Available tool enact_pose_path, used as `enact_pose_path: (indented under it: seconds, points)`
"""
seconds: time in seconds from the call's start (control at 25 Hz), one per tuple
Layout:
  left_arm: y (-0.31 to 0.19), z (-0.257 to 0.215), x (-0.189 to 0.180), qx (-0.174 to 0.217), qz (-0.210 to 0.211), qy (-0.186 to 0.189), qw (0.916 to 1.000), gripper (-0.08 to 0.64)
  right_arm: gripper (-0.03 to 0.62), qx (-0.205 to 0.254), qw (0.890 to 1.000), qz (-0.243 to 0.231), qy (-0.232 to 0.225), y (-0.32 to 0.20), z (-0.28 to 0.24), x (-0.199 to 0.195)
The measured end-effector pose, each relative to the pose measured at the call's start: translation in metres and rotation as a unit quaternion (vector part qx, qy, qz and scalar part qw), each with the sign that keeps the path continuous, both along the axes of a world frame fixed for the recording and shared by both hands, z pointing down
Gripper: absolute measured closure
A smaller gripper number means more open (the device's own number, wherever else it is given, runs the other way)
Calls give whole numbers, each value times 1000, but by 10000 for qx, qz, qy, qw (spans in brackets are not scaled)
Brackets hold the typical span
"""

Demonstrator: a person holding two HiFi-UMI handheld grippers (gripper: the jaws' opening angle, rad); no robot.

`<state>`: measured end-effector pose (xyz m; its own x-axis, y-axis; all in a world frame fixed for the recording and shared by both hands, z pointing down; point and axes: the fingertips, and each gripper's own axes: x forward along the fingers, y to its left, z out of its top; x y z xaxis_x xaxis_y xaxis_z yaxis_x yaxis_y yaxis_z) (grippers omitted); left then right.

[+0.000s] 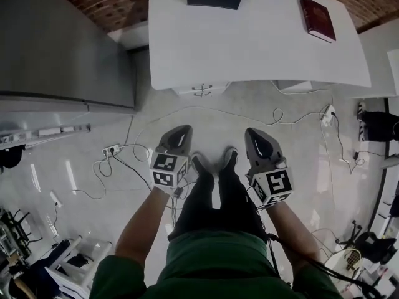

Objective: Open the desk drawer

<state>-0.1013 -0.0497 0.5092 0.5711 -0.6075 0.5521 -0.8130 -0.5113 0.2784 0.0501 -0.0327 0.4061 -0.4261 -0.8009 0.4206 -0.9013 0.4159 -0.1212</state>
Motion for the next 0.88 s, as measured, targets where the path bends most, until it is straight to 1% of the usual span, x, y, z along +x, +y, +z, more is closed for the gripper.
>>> enact_pose_path:
  seconds: [0.12, 0.2, 0.28, 0.44, 0.6, 0.68, 0.76, 0.88]
  points:
    - [-9, 21, 5, -87, -5, -27, 10000, 548, 591, -128, 9998, -117, -63, -5, 18, -2]
    - [-18, 38, 8, -138, -71, 41, 9999, 548, 592, -72, 9997, -228, -79, -13, 32, -3]
    - [-23, 57, 7, -286, -181, 153, 9993, 548, 592, -137, 9994, -302, -128, -14, 49, -5]
    - [-32, 89, 8, -533, -390, 203, 9976, 549, 592, -308, 9987, -286, -294, -13, 76, 2]
    - [-34, 118, 16, -662, -467, 208, 9965, 548, 592, -483, 9979, -343, -249, -14, 111, 13]
    - [-34, 132, 21, -701, -422, 159, 9965, 548, 592, -465, 9978, -241, -411, -22, 118, 16]
    - [-34, 144, 25, -760, -450, 180, 9959, 548, 592, -334, 9977, -108, -576, -31, 124, 21]
    - [-36, 163, 26, -929, -689, 374, 9926, 548, 592, -221, 9979, -82, -603, -39, 138, 28]
